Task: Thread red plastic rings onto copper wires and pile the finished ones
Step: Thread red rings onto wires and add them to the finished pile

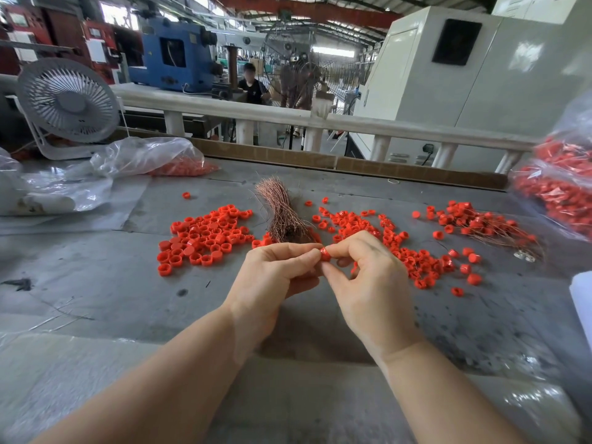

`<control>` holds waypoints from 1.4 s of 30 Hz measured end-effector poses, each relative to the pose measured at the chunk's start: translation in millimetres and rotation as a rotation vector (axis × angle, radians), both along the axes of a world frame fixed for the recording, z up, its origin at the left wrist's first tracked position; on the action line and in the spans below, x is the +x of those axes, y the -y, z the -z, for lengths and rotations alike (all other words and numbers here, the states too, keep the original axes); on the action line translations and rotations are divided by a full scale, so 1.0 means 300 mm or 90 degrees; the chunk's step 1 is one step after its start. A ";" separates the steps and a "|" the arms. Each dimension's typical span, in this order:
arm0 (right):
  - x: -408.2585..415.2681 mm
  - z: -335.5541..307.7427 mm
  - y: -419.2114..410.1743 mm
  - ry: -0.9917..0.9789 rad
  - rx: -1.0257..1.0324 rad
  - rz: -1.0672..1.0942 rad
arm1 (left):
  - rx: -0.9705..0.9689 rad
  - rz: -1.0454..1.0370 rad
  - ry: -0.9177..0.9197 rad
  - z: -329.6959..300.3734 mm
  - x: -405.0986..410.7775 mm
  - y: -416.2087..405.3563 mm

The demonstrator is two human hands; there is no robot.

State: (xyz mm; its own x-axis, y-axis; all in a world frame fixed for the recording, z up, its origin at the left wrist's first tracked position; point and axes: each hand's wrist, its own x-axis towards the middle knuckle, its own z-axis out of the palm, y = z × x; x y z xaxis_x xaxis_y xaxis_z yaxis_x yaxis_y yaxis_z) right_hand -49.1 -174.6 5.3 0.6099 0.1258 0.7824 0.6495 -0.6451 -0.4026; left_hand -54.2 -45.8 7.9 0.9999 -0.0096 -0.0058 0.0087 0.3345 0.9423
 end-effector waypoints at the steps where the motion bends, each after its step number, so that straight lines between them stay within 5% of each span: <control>1: 0.001 0.000 0.001 0.002 0.003 -0.005 | -0.003 0.001 -0.004 -0.002 0.000 -0.001; 26: 0.003 -0.008 0.014 0.008 -0.050 0.022 | 0.064 0.024 0.033 -0.014 -0.021 0.012; 42: 0.005 -0.002 0.012 0.032 -0.013 -0.025 | -0.041 0.039 0.027 0.003 0.006 -0.005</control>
